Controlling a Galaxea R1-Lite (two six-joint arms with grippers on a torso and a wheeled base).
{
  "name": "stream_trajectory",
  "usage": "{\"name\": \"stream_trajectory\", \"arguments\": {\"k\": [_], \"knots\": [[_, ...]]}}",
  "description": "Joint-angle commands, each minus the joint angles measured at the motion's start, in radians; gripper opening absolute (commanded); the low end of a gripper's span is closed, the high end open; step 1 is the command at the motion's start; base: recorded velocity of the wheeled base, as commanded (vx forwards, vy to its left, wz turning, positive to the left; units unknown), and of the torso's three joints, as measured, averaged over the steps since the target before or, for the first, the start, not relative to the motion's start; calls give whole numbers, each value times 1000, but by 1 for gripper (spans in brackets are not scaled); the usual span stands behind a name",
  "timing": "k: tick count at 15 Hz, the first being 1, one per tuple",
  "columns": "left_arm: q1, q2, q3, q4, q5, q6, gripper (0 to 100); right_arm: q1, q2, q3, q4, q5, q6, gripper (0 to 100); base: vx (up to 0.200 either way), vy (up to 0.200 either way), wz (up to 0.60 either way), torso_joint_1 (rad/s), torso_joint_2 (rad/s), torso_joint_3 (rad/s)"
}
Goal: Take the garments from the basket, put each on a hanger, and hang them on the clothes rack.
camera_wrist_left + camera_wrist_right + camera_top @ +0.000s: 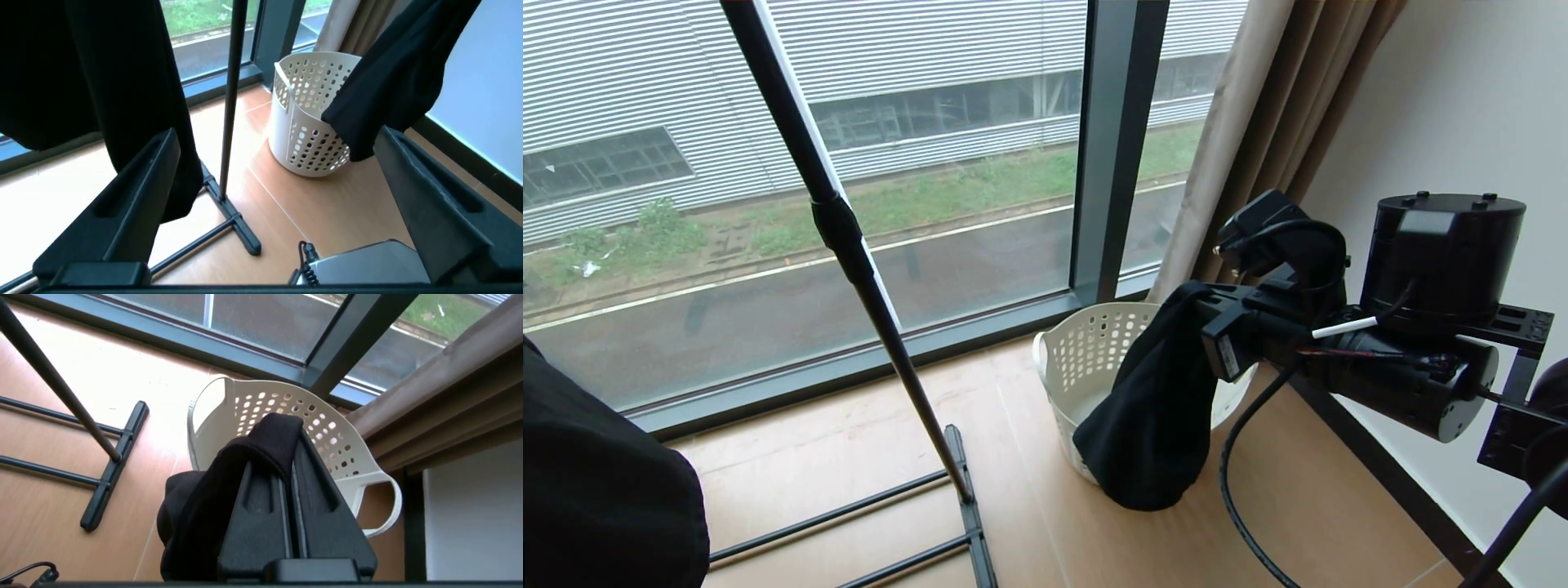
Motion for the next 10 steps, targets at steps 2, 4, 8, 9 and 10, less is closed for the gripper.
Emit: {"name": "stream_trajectory", "arguments": {"k": [2, 4, 8, 9, 10], "knots": [[0, 1, 0, -1, 0, 0, 100, 0, 4, -2, -1, 2, 0, 0, 0, 0, 0, 49, -124, 110], [0, 1, 0, -1, 0, 0, 100, 0, 5, 0, -1, 2, 0, 0, 0, 0, 0, 141, -349, -12], [2, 1, 0, -1, 0, -2, 100, 1, 7, 0, -1, 2, 0, 0, 0, 0, 0, 174, -448, -69], [2, 1, 0, -1, 0, -2, 100, 0, 8, 0, -1, 2, 0, 0, 0, 0, 0, 193, -476, -76], [0, 1, 0, -1, 0, -2, 100, 0, 8, 0, -1, 2, 0, 0, 0, 0, 0, 198, -476, -66]]}}
